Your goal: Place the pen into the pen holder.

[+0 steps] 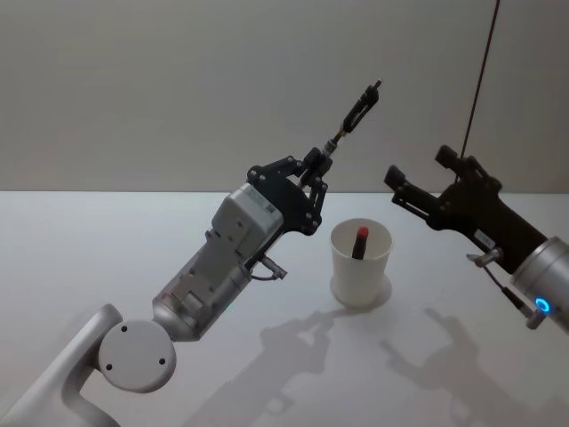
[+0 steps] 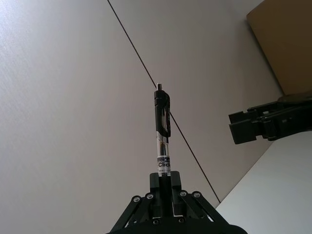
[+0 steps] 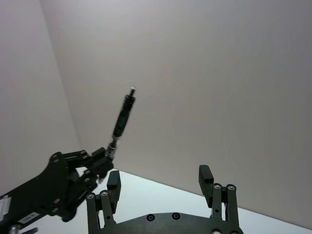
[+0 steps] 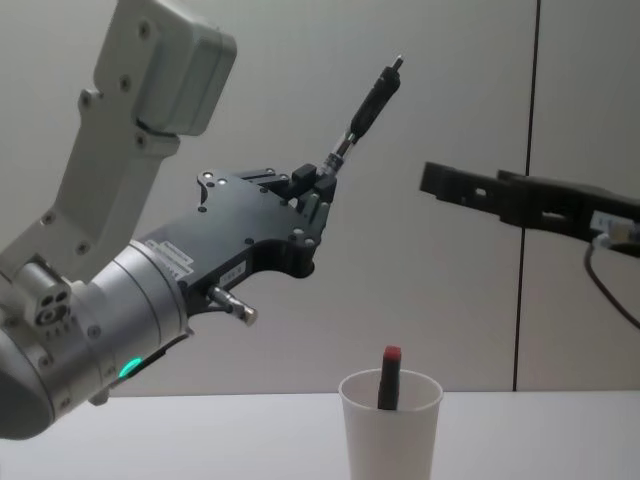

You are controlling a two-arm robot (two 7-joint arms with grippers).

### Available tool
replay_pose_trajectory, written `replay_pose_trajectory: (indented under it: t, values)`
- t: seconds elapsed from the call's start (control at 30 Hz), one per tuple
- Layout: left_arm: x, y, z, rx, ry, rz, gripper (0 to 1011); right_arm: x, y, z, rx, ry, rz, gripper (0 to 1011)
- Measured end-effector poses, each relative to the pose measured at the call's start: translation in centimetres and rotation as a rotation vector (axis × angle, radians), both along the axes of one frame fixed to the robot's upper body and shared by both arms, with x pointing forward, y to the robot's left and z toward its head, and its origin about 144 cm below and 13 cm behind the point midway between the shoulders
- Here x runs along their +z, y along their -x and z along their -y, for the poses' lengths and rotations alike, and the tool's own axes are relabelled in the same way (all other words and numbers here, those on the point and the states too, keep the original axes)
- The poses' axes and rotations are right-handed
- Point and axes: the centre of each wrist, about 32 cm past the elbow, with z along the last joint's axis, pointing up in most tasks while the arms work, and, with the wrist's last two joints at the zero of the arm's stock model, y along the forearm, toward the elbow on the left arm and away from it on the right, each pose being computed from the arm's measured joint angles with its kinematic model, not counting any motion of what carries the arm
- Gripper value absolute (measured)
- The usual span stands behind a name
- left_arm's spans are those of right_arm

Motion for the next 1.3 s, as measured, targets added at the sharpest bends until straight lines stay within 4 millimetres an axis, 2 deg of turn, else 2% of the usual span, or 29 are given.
replay_pose_trajectory:
  t: [0.7,1.3]
  values:
    - [0.0,0.0,0.0,0.000,0.000,0.001,135,1.7,-0.1,0.2,0.166,-0.060,0.050,1002]
    - [0.0,0.0,0.0,0.000,0.000,0.001,135,2.8,0.4,-0.4,0.096,-0.120,0.054,1002]
